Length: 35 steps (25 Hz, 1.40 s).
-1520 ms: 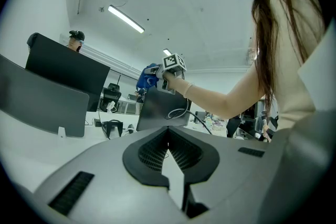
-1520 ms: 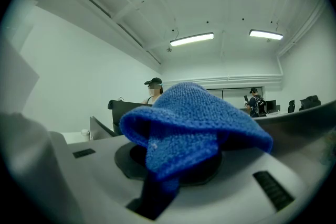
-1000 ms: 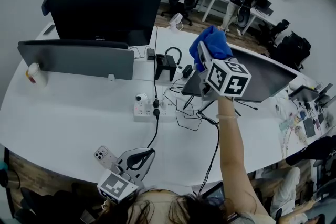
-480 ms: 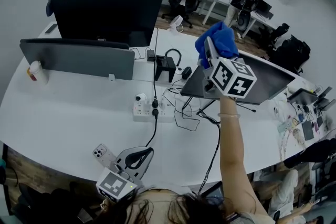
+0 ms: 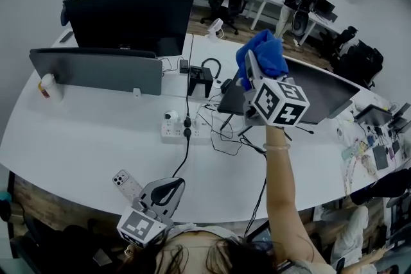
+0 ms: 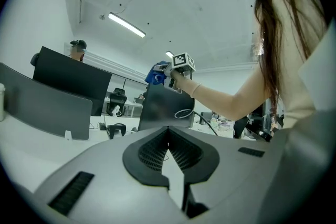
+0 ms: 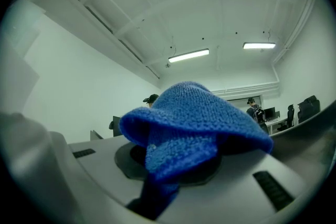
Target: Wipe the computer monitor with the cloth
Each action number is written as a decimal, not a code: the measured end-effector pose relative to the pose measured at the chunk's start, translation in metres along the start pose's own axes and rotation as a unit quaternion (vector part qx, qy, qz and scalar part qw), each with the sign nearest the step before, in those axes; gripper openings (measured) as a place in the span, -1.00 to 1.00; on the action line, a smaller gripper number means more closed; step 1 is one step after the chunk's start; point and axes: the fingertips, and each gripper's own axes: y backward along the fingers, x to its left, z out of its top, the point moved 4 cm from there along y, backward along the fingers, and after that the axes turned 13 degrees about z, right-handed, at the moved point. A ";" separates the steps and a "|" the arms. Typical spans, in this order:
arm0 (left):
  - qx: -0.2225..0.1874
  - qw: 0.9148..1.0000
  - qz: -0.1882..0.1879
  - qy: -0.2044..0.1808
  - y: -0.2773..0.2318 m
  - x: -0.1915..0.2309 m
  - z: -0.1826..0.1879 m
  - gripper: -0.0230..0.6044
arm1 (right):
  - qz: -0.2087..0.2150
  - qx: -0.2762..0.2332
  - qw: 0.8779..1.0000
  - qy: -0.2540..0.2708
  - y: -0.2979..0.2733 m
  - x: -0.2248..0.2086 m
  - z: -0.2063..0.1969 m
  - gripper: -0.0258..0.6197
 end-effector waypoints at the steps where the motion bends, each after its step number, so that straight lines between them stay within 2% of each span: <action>1: -0.003 1.000 0.006 0.000 0.000 -0.002 0.001 -0.90 | 0.000 0.001 1.000 0.003 0.004 0.002 -0.001 -0.65; 4: -0.017 1.000 0.016 -0.006 0.002 -0.008 0.001 -0.90 | -0.003 0.007 1.000 0.015 0.019 0.007 -0.003 -0.65; 9: -0.005 0.999 0.032 -0.001 0.006 -0.026 0.006 -0.90 | -0.009 0.014 1.000 0.017 0.048 0.015 -0.005 -0.65; 15: 0.000 0.999 0.041 -0.005 0.010 -0.052 0.001 -0.90 | -0.008 0.007 1.000 -0.020 0.095 0.016 -0.008 -0.65; 20: -0.004 0.998 0.050 -0.022 0.010 -0.074 0.000 -0.90 | -0.022 0.000 0.999 -0.026 0.138 0.011 -0.013 -0.65; 25: -0.017 0.998 0.037 -0.037 0.011 -0.103 -0.005 -0.90 | -0.028 0.001 0.999 -0.031 0.177 0.008 -0.018 -0.65; 35: 0.007 0.999 0.027 -0.034 0.020 -0.167 -0.013 -0.90 | -0.043 0.005 0.999 -0.032 0.247 0.012 -0.028 -0.65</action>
